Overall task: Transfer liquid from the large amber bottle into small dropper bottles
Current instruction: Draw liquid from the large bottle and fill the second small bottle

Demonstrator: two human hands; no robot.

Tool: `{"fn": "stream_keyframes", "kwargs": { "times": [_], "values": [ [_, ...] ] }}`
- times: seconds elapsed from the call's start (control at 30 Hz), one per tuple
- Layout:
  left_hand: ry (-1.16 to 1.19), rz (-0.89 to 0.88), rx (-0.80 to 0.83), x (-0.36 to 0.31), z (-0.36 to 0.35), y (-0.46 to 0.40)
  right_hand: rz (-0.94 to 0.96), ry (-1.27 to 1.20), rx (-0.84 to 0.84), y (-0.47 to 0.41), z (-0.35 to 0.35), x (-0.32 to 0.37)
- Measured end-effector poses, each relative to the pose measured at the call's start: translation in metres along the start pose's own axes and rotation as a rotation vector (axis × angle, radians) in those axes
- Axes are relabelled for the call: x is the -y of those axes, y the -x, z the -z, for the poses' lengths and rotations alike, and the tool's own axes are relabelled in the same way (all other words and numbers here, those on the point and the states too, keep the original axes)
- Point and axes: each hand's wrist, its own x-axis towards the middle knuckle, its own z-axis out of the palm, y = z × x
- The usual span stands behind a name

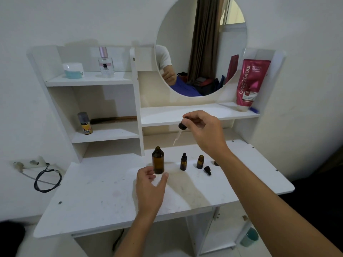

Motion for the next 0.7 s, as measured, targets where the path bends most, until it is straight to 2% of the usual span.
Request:
{"fn": "stream_keyframes", "kwargs": {
  "times": [0.33,0.7],
  "values": [
    [-0.043,-0.146,0.36,-0.03,-0.079,0.04,-0.185,0.032,-0.106,0.032,0.058,-0.056],
    [-0.153,-0.122,0.381,-0.041,-0.124,0.026,-0.201,0.031,-0.103,0.035,0.05,-0.084]
  ]
}}
